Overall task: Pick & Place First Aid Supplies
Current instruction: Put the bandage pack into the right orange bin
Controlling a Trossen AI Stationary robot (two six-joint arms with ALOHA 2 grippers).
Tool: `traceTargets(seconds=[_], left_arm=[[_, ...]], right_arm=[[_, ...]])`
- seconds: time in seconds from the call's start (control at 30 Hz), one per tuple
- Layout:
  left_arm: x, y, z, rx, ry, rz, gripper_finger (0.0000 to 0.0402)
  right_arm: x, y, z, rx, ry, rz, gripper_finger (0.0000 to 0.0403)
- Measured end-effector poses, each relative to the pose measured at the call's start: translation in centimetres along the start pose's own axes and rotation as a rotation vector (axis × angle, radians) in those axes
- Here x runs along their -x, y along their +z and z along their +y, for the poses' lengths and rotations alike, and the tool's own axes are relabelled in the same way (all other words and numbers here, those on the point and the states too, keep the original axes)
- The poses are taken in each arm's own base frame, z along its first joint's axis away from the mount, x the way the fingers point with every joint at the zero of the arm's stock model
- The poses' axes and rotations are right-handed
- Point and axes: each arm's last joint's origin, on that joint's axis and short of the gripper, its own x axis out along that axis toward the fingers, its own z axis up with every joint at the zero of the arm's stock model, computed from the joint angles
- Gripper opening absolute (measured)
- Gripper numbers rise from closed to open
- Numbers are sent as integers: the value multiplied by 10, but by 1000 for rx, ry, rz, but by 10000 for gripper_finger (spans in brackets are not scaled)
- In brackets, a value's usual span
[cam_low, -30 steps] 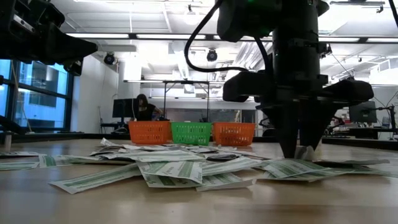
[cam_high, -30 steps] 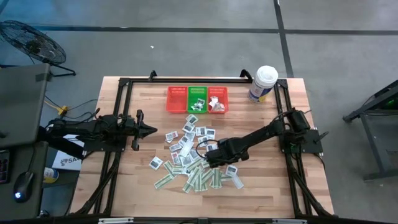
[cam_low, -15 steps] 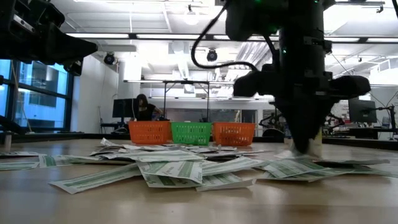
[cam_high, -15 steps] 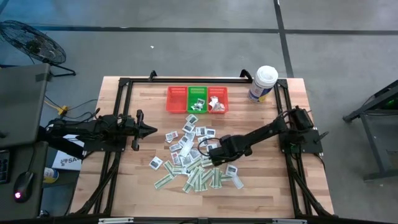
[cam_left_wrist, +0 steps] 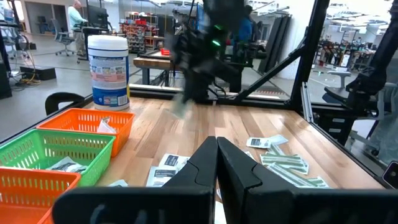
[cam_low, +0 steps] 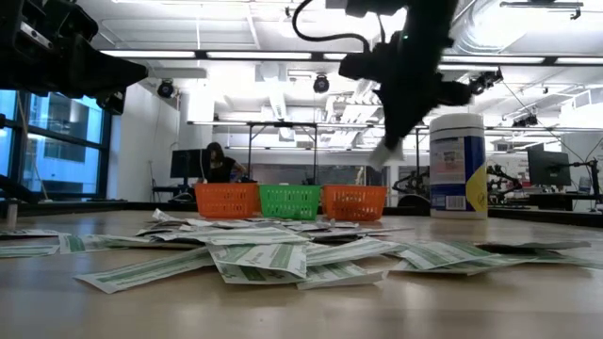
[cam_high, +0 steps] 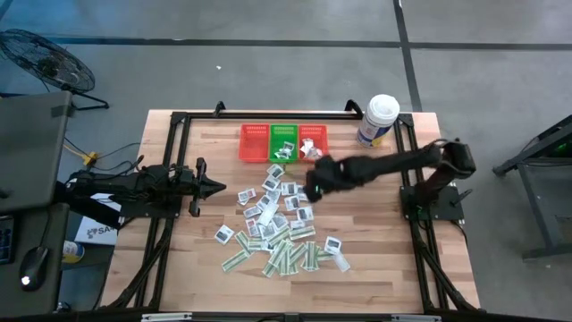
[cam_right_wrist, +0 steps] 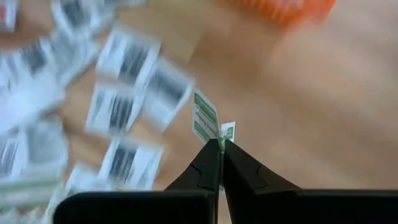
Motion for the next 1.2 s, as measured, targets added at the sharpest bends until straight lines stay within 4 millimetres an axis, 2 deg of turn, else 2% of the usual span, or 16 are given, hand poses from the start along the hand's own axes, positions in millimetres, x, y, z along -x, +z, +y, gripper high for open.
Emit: traceTargets(seconds=[0.1, 0.27, 0.47, 0.6, 0.8, 1.03, 1.2], left_arm=[[0, 0, 0, 0, 0, 0, 1], [0, 0, 0, 0, 0, 0, 1], [0, 0, 0, 0, 0, 0, 1], [0, 0, 0, 0, 0, 0, 1], [0, 0, 0, 0, 0, 0, 1], [0, 0, 0, 0, 0, 0, 1], [0, 0, 0, 0, 0, 0, 1]], right_arm=[[-2, 28, -17, 117, -6, -53, 3], [-16, 69, -46, 294, 1, -62, 2], [-29, 104, -81, 396, 65, -45, 3], [-39, 113, -95, 497, 110, -6, 2], [-57, 119, -98, 665, 210, 15, 2], [-73, 126, -106, 701, 216, 24, 12], [-80, 130, -102, 703, 256, -21, 22]])
